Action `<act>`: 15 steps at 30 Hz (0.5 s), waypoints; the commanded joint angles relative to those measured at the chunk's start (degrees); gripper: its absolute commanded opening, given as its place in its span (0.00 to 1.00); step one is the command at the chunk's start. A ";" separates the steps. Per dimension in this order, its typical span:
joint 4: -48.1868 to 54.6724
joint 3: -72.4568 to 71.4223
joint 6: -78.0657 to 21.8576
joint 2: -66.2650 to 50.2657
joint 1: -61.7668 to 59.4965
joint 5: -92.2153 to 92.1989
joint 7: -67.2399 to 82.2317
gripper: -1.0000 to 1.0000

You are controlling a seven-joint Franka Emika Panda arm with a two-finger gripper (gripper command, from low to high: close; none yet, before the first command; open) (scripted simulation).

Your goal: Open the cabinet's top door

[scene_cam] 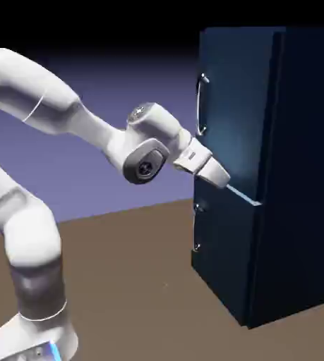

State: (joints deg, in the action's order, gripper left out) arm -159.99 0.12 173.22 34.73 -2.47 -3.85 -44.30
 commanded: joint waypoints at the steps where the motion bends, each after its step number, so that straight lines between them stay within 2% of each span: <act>1: 0.31 -1.23 -0.40 1.11 -1.13 -2.46 -2.49 0.50; 15: 4.59 -18.49 -6.02 16.68 -16.99 -36.89 -37.39 0.50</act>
State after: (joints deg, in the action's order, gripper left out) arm -155.40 -18.38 167.20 51.40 -19.46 -40.75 -81.68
